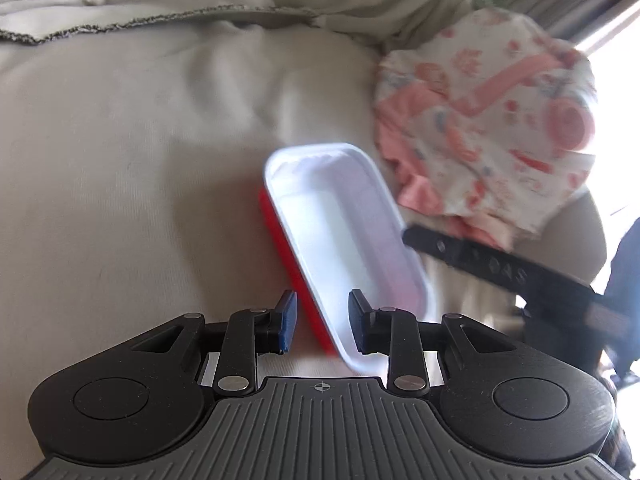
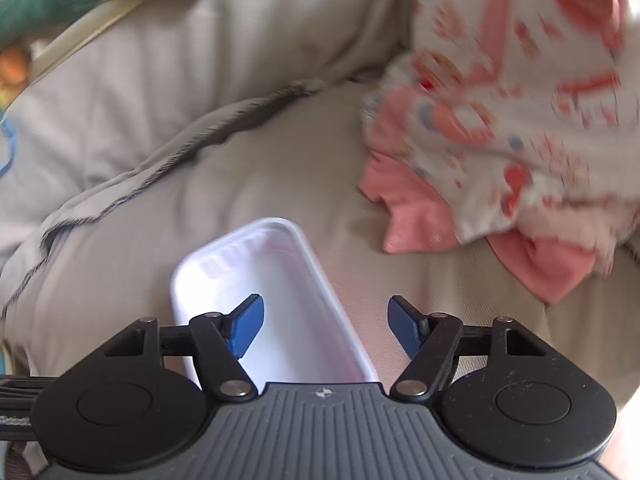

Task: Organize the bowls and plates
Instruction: 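Open both grippers and move them to the white-and-red rectangular tray, then grip the tray's rim with both grippers and lift it, then carry the tray with both grippers and set it on top of the bowl stack, then open both grippers and pull them back from the stack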

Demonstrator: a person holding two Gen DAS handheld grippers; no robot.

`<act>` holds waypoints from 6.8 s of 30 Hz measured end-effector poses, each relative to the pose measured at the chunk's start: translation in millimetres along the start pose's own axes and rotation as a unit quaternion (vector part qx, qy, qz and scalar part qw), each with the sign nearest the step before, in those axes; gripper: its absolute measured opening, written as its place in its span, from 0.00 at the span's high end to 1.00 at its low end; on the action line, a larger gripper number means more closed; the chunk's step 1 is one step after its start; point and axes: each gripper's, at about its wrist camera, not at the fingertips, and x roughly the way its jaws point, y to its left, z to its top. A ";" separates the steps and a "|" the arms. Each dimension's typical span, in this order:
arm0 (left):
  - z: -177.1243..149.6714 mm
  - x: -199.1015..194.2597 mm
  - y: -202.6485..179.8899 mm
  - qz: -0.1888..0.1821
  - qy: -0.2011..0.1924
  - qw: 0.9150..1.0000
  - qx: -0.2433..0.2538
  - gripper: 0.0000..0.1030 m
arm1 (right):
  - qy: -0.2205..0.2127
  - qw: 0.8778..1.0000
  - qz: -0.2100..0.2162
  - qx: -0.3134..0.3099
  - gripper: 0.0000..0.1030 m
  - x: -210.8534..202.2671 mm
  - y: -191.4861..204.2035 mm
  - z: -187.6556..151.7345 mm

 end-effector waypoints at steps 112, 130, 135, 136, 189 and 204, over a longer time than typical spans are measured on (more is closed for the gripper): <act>-112.3 -306.3 240.2 0.125 -0.253 0.951 -0.129 0.80 | 0.017 0.951 0.249 -0.183 0.59 -50.5 371.2 -132.7; -110.0 -312.9 251.9 0.081 -0.244 0.949 -0.181 0.79 | 0.014 0.951 0.250 -0.179 0.59 -55.5 367.6 -122.9; -116.2 -323.3 252.5 0.077 -0.244 0.949 -0.186 0.79 | 0.013 0.951 0.249 -0.182 0.59 -56.7 368.4 -124.2; -116.3 -323.9 250.4 0.075 -0.242 0.950 -0.183 0.79 | 0.015 0.952 0.249 -0.179 0.59 -56.6 366.5 -123.5; -196.1 -381.3 149.4 0.172 -0.338 0.921 -0.088 0.79 | -0.124 0.944 0.237 -0.193 0.15 -161.7 315.6 -147.8; -293.8 -332.1 42.1 0.254 -0.277 0.927 0.006 0.82 | -0.040 0.967 0.158 -0.198 0.00 -181.5 233.0 -245.1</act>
